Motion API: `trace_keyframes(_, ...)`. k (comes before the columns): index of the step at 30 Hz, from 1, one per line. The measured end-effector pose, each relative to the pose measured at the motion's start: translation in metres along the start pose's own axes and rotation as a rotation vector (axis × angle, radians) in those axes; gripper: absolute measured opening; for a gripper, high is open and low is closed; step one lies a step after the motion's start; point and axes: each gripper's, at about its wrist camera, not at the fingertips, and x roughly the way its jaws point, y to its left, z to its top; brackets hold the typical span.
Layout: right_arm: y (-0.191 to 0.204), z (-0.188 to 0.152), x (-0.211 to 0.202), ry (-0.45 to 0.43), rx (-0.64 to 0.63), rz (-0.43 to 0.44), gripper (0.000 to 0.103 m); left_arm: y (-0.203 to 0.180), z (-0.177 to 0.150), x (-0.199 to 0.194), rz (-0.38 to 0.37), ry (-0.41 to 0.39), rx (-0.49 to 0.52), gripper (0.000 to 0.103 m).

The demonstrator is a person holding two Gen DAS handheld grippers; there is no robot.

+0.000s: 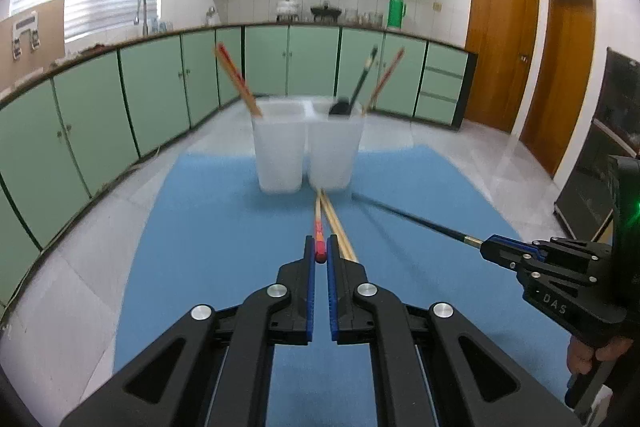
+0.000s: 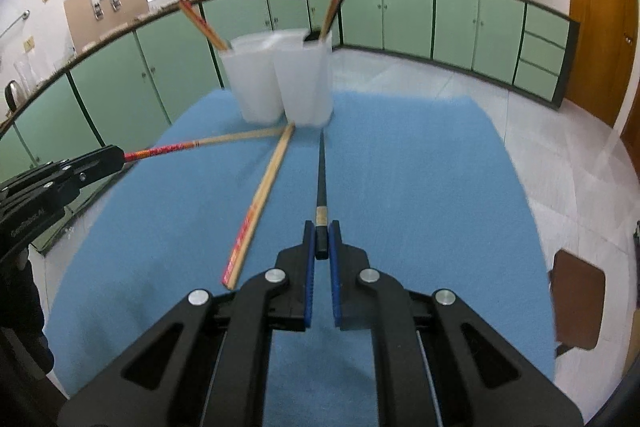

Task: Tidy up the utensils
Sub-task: 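Lift both chopsticks upright and lower them into the white holder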

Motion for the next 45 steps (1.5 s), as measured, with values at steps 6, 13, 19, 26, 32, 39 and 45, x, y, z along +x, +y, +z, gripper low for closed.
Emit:
trace_keyframes(6,-0.001,0.043,-0.028,-0.084,-0.021,0.024,0.006,0.001,0.034,-0.009,-0.016,-0.076,0.02,0.005)
trace_keyframes(13,-0.002,0.101,-0.038,-0.121,-0.06,0.062,0.006,0.005,0.069,0.001,-0.054,-0.115,0.067,0.005)
trace_keyframes(19,0.002,0.14,-0.031,-0.104,-0.098,0.092,0.006,0.007,0.095,0.012,-0.08,-0.123,0.091,0.005)
trace_keyframes(26,0.009,0.171,-0.033,-0.103,-0.143,0.117,0.006,0.012,0.11,0.007,-0.106,-0.149,0.113,0.005)
trace_keyframes(32,0.013,0.196,-0.042,-0.135,-0.157,0.143,0.006,0.012,0.128,-0.002,-0.116,-0.191,0.126,0.005)
trace_keyframes(39,0.02,0.241,-0.061,-0.239,-0.183,0.146,0.006,0.015,0.171,-0.025,-0.08,-0.322,0.143,0.005)
trace_keyframes(45,0.021,0.281,-0.066,-0.34,-0.183,0.125,0.006,0.019,0.212,-0.027,-0.038,-0.435,0.14,0.005)
